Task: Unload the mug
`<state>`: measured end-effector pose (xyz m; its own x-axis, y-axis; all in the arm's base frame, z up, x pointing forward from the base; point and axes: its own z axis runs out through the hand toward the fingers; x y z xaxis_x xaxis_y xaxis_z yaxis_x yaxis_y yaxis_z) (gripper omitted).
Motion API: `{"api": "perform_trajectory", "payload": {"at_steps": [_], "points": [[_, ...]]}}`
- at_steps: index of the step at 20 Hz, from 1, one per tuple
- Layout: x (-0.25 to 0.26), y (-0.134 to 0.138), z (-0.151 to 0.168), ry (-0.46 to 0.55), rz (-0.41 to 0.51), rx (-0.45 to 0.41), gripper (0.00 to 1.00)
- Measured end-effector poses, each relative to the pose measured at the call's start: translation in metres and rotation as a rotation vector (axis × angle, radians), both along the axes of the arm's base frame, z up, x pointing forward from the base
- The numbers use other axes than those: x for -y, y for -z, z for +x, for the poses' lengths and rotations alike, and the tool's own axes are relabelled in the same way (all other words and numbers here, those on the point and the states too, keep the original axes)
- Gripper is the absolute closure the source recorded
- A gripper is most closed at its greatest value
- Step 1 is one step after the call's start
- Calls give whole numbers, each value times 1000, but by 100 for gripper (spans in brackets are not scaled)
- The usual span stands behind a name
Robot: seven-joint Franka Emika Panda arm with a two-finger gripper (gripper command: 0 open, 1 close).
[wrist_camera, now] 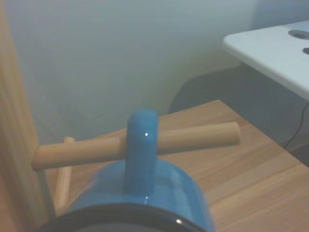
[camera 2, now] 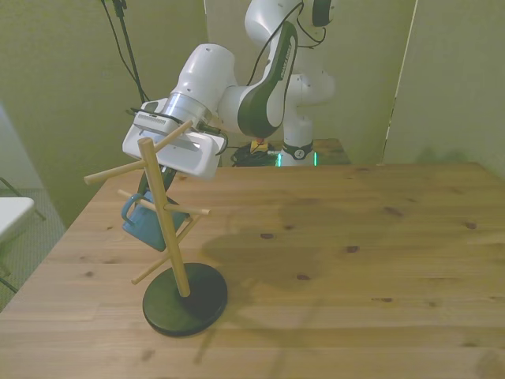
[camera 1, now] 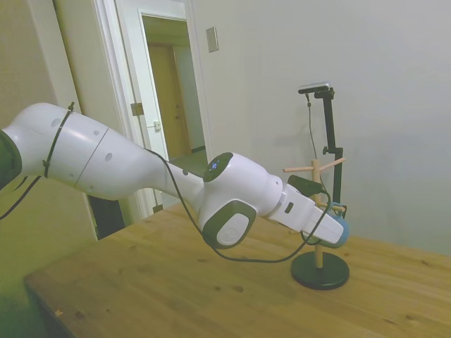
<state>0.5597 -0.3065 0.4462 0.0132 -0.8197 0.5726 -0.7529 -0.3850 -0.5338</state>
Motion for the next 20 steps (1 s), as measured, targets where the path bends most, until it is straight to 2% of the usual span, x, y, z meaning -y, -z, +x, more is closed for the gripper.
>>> {"api": "perform_trajectory", "payload": {"at_steps": [20], "points": [[13,-20,-38,35,86,79,100]]}}
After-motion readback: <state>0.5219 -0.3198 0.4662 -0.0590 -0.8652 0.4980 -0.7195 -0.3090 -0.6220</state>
